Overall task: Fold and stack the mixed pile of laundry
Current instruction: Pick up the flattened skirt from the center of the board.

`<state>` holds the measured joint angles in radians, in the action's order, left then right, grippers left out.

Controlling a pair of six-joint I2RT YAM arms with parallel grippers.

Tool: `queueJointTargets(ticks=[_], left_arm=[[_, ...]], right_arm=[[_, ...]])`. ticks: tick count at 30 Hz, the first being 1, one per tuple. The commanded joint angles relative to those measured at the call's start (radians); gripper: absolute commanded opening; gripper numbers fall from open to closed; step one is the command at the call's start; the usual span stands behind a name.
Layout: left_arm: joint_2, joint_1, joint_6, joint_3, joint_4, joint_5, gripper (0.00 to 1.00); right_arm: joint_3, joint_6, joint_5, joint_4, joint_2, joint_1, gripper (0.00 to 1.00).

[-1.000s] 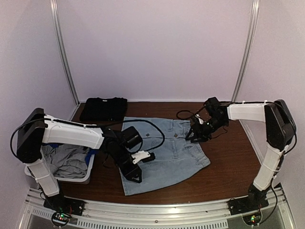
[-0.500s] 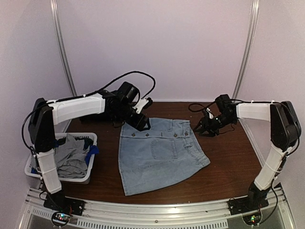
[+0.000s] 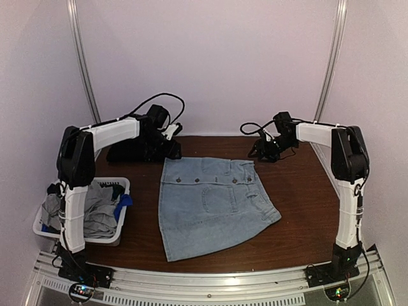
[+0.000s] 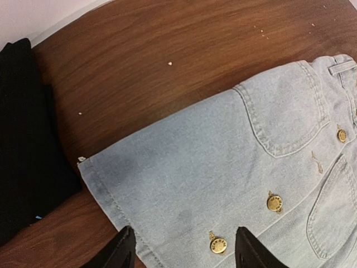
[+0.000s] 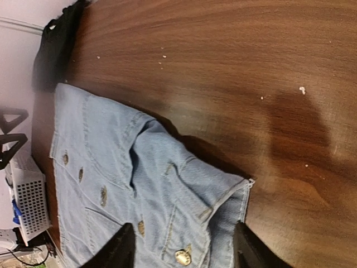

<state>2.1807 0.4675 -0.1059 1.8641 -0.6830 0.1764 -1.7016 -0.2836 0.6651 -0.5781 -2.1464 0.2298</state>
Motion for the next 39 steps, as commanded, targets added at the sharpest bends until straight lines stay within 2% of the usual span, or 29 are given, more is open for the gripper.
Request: queueJointTargets(ticks=[1,4,7,9,10,12,17,20,24,27,28,30,31,34,39], left_arm=[[0.036,0.025,0.031,0.017,-0.021,0.017,0.62],[0.043,0.024,0.04,0.006,-0.005,-0.012,0.63],[0.073,0.019,0.045,0.045,-0.013,-0.012,0.63],[0.096,0.019,0.052,0.073,-0.027,-0.003,0.63],[0.104,0.019,0.058,0.081,-0.033,-0.002,0.63],[0.106,0.018,0.063,0.079,-0.04,-0.012,0.63],[0.07,0.019,0.094,0.034,-0.041,0.014,0.62],[0.036,0.02,0.144,-0.007,-0.057,0.089,0.57],[-0.029,0.039,0.191,-0.148,-0.039,0.159,0.48],[-0.078,0.079,0.256,-0.274,-0.045,0.22,0.44],[-0.101,0.087,0.268,-0.307,-0.039,0.252,0.43],[-0.159,0.081,0.253,-0.364,0.006,0.303,0.43],[-0.182,0.072,0.242,-0.376,0.035,0.321,0.44],[-0.194,0.02,0.191,-0.335,0.094,0.318,0.49],[-0.027,-0.042,0.125,-0.096,0.121,0.322,0.58]], right_arm=[[-0.113,0.054,-0.07,-0.067,-0.095,0.006,0.68],[-0.175,0.098,-0.109,-0.092,-0.16,0.012,0.7],[-0.218,0.145,-0.143,-0.136,-0.218,0.022,0.67],[-0.235,0.175,-0.17,-0.176,-0.245,0.034,0.6],[-0.235,0.19,-0.191,-0.196,-0.253,0.043,0.52],[-0.223,0.216,-0.227,-0.238,-0.257,0.062,0.43],[-0.012,0.211,-0.215,-0.19,-0.147,0.083,0.17],[0.176,0.189,-0.194,-0.142,-0.027,0.083,0.09],[0.376,0.149,-0.093,-0.103,0.139,0.086,0.0],[0.48,0.146,-0.042,-0.08,0.226,0.088,0.03],[0.489,0.154,-0.054,-0.09,0.239,0.087,0.09],[0.488,0.161,-0.09,-0.094,0.258,0.079,0.37],[0.48,0.156,-0.107,-0.091,0.26,0.071,0.43],[0.424,0.141,-0.105,-0.089,0.245,0.041,0.5],[0.357,0.167,-0.093,-0.111,0.207,0.037,0.53]])
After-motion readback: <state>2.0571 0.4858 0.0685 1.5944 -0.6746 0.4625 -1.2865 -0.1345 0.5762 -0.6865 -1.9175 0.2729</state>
